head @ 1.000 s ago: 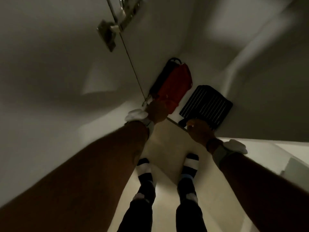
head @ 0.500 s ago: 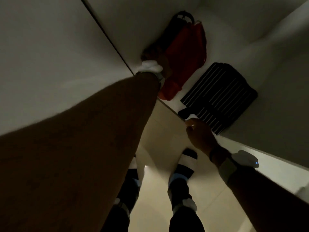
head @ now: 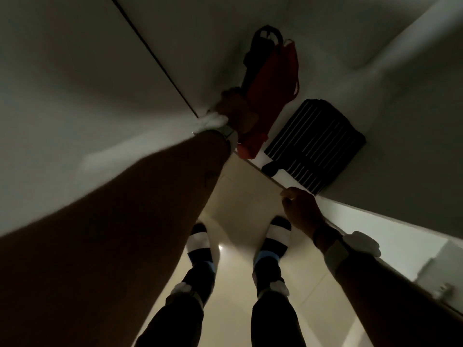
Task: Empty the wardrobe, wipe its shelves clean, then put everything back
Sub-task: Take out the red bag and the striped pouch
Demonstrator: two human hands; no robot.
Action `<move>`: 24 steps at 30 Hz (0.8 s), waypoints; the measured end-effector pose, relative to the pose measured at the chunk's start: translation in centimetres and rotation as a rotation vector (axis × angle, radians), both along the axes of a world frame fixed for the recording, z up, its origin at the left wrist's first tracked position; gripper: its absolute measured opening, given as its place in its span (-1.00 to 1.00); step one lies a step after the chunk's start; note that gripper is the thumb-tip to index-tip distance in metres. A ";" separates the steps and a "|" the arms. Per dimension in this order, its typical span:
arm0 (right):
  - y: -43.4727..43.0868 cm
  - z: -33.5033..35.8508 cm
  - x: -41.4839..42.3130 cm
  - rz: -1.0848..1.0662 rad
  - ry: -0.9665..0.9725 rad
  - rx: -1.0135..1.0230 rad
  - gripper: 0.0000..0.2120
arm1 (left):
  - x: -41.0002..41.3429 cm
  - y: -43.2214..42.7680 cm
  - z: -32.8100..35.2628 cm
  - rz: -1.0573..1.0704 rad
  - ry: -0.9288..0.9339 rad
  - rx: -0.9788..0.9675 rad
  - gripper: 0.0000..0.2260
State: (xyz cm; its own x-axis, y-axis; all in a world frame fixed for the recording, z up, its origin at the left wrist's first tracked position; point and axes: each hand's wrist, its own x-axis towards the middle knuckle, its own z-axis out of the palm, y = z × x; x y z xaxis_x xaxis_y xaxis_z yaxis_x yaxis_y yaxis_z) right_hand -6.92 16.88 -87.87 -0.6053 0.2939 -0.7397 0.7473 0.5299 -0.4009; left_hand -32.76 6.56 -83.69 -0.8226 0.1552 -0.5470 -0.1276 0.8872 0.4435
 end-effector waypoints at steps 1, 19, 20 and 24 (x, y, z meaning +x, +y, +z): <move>-0.3 1.5 0.1 -0.036 0.008 -0.003 -0.70 | 1.2 -0.8 1.9 0.013 -0.007 0.030 -0.48; -13.2 27.4 19.0 -0.846 0.164 0.025 -0.29 | 21.4 -16.2 31.0 -0.415 -0.162 0.178 -0.42; -14.4 29.3 21.5 -0.901 0.180 0.033 -0.27 | 22.8 -17.1 33.4 -0.470 -0.174 0.180 -0.44; -17.1 34.4 29.0 -1.156 0.369 0.052 -0.24 | 26.7 -19.8 40.8 -0.674 -0.171 0.204 -0.51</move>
